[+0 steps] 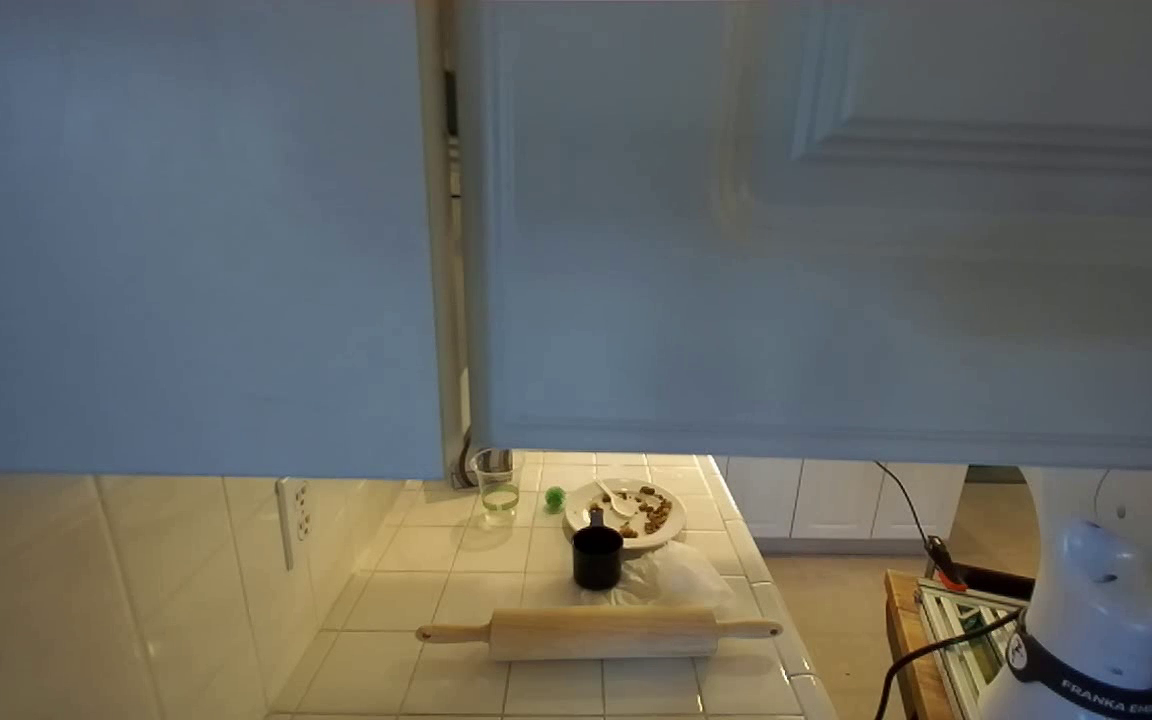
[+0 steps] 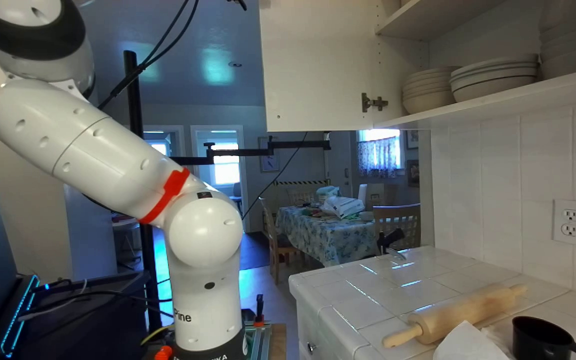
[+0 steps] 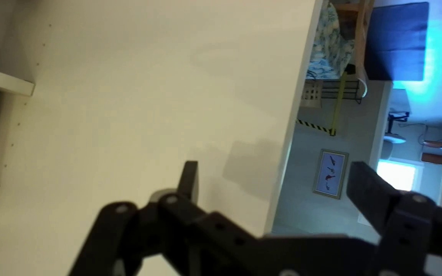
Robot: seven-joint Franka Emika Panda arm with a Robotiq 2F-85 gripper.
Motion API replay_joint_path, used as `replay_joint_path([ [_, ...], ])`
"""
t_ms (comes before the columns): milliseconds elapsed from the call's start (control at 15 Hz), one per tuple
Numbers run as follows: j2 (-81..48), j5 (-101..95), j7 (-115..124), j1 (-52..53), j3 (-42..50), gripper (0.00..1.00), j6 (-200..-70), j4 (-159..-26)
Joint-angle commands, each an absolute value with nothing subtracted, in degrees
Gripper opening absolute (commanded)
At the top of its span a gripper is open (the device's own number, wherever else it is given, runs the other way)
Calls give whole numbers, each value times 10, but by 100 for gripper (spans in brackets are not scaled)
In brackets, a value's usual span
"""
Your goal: Close the cabinet door
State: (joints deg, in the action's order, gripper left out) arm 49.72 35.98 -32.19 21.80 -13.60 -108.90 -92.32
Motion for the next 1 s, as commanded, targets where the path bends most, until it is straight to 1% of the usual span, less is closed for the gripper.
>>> replay_joint_path([
  [0, 482, 303, -279, 194, -168, 100, -1144, -902],
  [267, 476, 206, -219, 174, -204, 100, -1190, -896],
  [467, 479, 135, -167, 151, -226, 100, -1193, -890],
  [933, 491, 34, -71, 119, -244, 100, -1116, -859],
])
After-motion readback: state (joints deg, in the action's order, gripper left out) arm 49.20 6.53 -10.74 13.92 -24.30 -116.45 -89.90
